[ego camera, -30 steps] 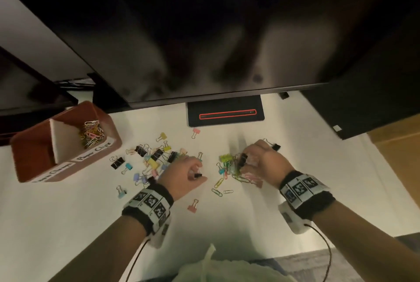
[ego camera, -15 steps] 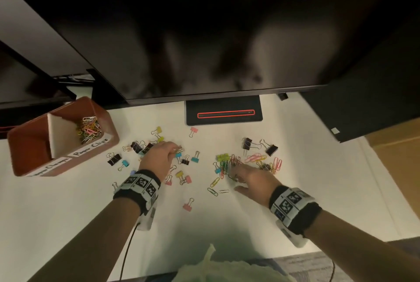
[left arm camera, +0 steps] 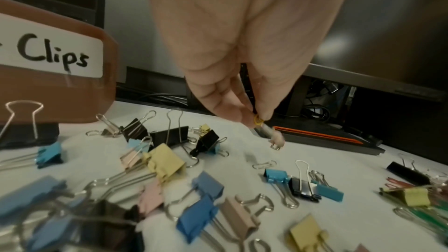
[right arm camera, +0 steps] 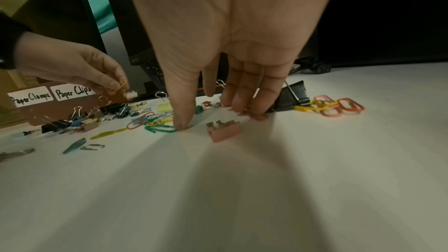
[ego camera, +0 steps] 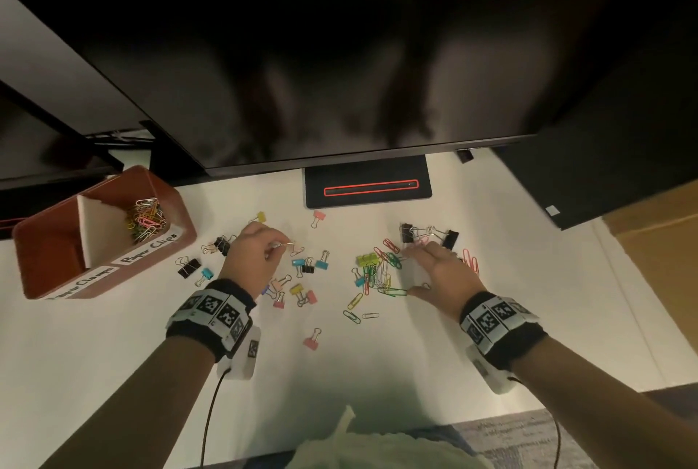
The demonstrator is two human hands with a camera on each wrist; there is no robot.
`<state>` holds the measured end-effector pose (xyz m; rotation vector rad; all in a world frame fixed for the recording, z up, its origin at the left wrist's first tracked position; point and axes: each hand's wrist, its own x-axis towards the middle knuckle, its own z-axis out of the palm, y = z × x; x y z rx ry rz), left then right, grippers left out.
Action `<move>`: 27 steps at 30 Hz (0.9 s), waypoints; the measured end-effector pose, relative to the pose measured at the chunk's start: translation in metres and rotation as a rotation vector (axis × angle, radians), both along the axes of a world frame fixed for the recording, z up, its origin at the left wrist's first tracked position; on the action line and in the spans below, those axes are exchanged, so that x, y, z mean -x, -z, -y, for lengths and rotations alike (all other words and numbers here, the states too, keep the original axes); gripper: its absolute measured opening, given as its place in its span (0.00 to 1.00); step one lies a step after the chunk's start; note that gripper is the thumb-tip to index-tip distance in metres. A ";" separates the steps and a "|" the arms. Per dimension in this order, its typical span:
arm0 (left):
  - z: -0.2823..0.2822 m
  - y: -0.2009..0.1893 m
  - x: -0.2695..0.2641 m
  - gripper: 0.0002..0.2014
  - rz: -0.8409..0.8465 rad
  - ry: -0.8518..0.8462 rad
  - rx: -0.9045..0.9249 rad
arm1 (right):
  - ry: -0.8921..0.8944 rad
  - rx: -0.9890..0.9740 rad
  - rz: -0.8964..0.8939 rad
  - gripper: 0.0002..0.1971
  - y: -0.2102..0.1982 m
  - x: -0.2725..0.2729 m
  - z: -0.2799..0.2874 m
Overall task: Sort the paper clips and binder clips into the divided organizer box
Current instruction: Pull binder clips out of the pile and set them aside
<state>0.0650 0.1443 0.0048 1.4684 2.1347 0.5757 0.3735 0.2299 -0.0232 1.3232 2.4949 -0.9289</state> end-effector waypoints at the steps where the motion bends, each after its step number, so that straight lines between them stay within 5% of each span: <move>1: -0.001 0.000 0.000 0.08 -0.002 -0.012 -0.005 | -0.012 0.004 -0.020 0.32 0.000 0.001 0.000; 14: -0.006 0.017 -0.005 0.07 -0.010 -0.064 0.178 | -0.127 -0.030 0.054 0.44 0.001 0.036 -0.006; 18: -0.013 0.025 -0.009 0.06 0.070 -0.003 0.216 | -0.164 -0.024 0.001 0.35 0.002 0.041 -0.009; 27: -0.026 0.026 -0.007 0.03 -0.068 0.225 0.275 | -0.125 -0.018 -0.115 0.09 0.005 0.036 -0.005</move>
